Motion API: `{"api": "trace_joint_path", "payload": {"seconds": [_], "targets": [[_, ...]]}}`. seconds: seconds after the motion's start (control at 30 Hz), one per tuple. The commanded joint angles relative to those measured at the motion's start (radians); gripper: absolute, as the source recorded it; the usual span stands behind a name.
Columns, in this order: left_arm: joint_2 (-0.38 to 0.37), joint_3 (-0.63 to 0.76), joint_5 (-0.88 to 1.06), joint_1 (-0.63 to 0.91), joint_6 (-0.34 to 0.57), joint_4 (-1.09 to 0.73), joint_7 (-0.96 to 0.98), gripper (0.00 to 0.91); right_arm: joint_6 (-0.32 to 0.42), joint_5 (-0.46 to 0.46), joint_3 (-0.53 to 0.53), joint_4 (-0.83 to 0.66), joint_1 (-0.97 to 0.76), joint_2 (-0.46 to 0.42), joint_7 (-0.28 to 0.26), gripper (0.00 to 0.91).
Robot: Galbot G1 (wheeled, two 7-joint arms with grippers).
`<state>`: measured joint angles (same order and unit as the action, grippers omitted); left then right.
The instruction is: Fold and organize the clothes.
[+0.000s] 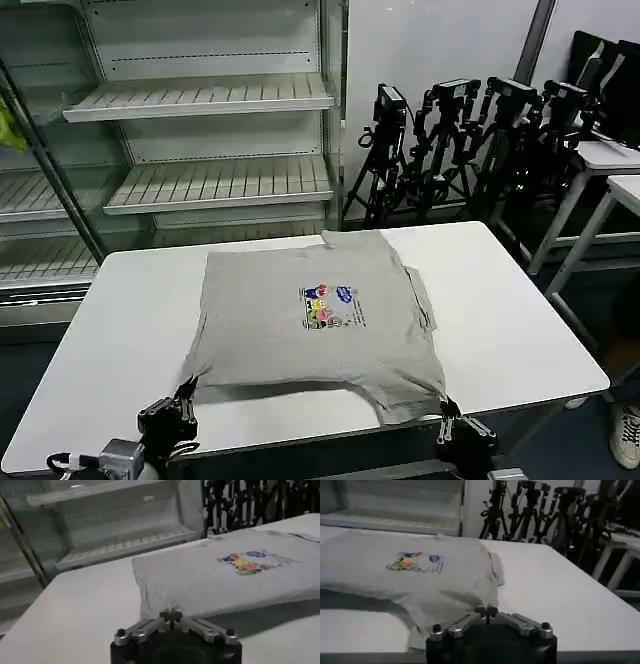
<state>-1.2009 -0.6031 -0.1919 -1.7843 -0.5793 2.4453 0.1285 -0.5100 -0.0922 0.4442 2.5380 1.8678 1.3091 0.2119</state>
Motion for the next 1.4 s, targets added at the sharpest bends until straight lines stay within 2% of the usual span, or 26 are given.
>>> {"api": "trace_joint_path", "payload": {"seconds": [0.03, 0.33, 0.6, 0.87, 1.1, 1.4], "targets": [[0.029, -0.018, 0.027, -0.078, 0.002, 0.083, -0.001, 0.020, 0.010, -0.006, 0.004, 0.057, 0.004, -0.005, 0.004, 0.000], [0.122, -0.003, -0.090, 0.125, 0.011, -0.035, -0.019, 0.020, 0.005, -0.123, 0.006, -0.058, -0.269, -0.066, 0.023, 0.000], [0.159, 0.015, -0.271, 0.315, 0.025, -0.165, -0.013, 0.020, 0.006, -0.234, -0.008, -0.191, -0.483, -0.122, 0.042, 0.000], [0.201, 0.051, -0.334, 0.467, 0.017, -0.284, -0.014, 0.020, -0.013, -0.322, -0.032, -0.345, -0.661, -0.163, 0.050, 0.000], [0.228, 0.085, -0.316, 0.553, 0.003, -0.371, -0.014, 0.020, -0.026, -0.348, -0.069, -0.487, -0.800, -0.180, 0.043, 0.000], [0.230, 0.138, -0.271, 0.611, 0.003, -0.450, -0.017, 0.030, -0.053, -0.339, -0.133, -0.633, -0.945, -0.170, 0.019, 0.000]]}}
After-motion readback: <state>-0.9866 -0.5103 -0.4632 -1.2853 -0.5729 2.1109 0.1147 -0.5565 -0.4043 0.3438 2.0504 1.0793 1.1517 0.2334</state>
